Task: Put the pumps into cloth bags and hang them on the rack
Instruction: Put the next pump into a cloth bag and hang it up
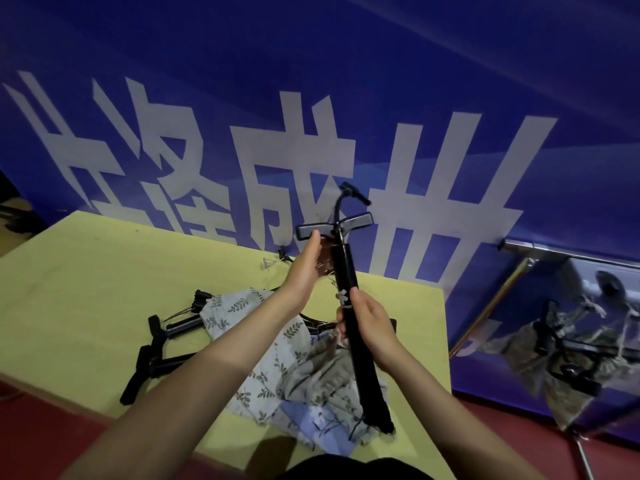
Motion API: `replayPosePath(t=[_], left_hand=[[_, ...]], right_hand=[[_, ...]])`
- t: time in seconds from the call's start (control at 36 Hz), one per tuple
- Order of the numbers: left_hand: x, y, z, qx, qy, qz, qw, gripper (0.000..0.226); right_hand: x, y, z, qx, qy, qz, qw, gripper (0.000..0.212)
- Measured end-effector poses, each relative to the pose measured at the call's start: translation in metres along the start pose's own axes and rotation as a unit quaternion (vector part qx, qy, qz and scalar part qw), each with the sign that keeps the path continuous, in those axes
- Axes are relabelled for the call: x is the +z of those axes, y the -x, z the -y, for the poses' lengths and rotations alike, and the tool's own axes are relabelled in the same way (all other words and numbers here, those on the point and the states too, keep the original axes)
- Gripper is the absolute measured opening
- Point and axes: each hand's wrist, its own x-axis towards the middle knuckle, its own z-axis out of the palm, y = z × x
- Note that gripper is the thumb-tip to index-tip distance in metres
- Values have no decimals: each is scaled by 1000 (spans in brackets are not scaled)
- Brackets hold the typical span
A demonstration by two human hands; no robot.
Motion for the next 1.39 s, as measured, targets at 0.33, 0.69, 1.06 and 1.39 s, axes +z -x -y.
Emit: replayPosePath(t=[0.33, 0.69, 1.06, 1.39], left_hand=[[-66, 44, 110, -314, -314, 52, 895, 37], [-70, 45, 142, -369, -176, 57, 911, 32], [-69, 48, 126, -342, 18, 94, 935, 40], [-66, 51, 141, -357, 71, 37, 931, 42]], right_hand=[[-24, -23, 17, 10, -87, -64, 994, 21], [-29, -53, 40, -37, -105, -117, 987, 19], [-10, -69, 78, -115, -164, -164, 966, 13], [2, -63, 84, -122, -177, -148, 965, 13]])
